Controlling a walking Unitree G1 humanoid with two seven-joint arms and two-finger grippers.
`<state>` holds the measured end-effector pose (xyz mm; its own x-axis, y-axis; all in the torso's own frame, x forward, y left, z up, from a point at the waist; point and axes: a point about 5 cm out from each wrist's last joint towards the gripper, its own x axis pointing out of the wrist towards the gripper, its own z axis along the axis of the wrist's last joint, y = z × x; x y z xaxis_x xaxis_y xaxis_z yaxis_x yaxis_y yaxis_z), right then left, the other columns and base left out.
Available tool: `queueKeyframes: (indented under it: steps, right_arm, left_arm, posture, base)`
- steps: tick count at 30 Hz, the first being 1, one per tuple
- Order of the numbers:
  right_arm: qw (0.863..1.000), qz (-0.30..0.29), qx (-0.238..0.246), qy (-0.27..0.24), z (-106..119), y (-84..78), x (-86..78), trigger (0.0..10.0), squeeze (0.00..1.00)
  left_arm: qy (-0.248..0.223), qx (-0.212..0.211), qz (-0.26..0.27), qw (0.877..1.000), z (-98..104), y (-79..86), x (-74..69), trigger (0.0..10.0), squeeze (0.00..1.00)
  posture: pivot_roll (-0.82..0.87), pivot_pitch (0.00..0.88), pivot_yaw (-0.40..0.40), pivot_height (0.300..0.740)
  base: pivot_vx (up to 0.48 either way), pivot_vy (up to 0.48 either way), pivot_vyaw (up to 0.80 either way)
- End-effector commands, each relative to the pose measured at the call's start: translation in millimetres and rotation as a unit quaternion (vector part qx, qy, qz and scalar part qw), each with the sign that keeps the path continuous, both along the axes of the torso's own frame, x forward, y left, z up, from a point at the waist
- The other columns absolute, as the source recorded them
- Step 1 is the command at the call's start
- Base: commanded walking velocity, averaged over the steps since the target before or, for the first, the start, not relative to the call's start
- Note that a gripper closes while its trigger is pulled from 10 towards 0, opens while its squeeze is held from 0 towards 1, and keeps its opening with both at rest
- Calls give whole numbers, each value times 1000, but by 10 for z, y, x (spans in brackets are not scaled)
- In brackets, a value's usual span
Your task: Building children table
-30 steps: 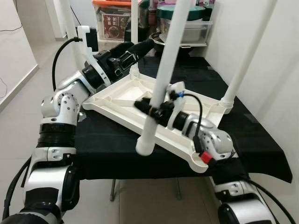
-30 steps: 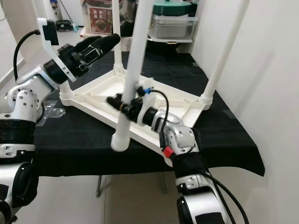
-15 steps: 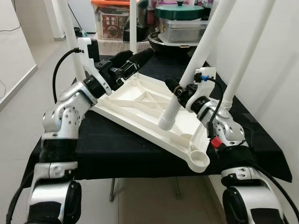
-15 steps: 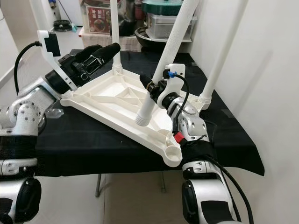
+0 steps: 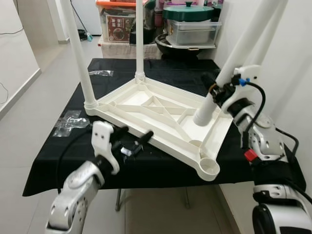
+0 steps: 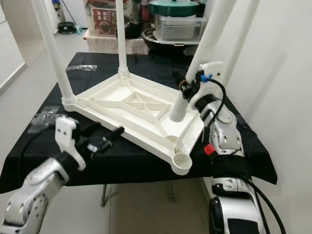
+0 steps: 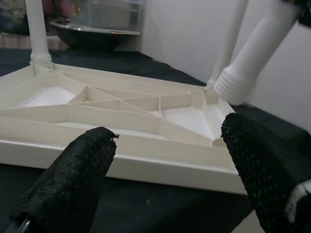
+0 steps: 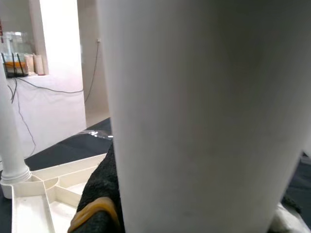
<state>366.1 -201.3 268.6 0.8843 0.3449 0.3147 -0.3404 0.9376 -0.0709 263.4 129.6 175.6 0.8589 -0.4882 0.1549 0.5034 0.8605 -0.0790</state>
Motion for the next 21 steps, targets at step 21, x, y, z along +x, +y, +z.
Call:
queueKeyframes:
  steps: [21]
  right_arm:
    - [964, 242, -84, 70, -123, -433, -448, 10000, 0]
  left_arm:
    - [54, 54, -19, 997, -372, -332, -671, 10000, 0]
  posture:
    - [60, 100, -34, 740]
  base:
    - [0, 0, 0]
